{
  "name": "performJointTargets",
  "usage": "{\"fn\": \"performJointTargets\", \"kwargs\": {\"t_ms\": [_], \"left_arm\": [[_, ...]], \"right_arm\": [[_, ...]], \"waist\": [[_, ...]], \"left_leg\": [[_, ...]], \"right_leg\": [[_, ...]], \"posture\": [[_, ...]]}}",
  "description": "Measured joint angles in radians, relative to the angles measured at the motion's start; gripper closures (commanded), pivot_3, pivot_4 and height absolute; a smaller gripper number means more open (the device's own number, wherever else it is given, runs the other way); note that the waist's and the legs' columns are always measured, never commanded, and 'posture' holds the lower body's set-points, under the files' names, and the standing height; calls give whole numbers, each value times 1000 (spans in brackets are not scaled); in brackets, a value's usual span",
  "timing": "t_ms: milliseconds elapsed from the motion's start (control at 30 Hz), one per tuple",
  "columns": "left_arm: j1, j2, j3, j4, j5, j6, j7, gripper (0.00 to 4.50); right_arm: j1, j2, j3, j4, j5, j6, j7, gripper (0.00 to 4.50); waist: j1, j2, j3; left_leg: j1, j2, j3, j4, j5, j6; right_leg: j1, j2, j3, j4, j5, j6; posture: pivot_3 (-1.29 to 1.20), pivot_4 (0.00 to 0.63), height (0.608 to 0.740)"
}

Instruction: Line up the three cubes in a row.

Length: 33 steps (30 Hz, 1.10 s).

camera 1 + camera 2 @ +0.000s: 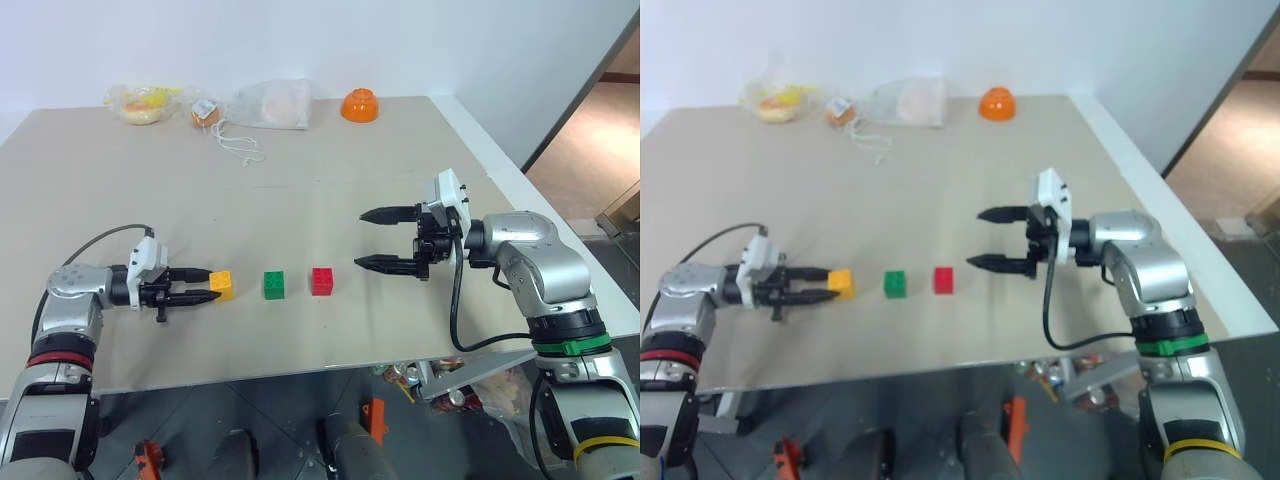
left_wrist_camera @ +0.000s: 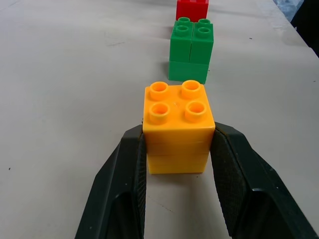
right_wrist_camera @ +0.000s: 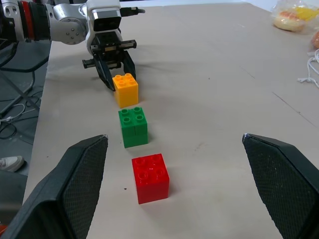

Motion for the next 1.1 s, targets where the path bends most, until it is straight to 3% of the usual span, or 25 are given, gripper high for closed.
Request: {"fn": "performJointTargets", "kwargs": {"t_ms": [467, 1100], "left_arm": [[-29, -26, -40, 29, -22, -28, -2, 3233], [-26, 13, -58, 29, -61, -29, -2, 3233]], "right_arm": [[0, -5, 0, 1, -1, 0, 6, 0], [-5, -11, 0, 3, -10, -1, 12, 0]], "waist": [[18, 0, 0], [17, 0, 0]], "left_leg": [[0, 0, 0, 1, 0, 0], [0, 0, 0, 1, 0, 0]], "right_leg": [[0, 0, 0, 0, 0, 0], [0, 0, 0, 0, 0, 0]], "posture": [[0, 150, 740], [0, 150, 740]]}}
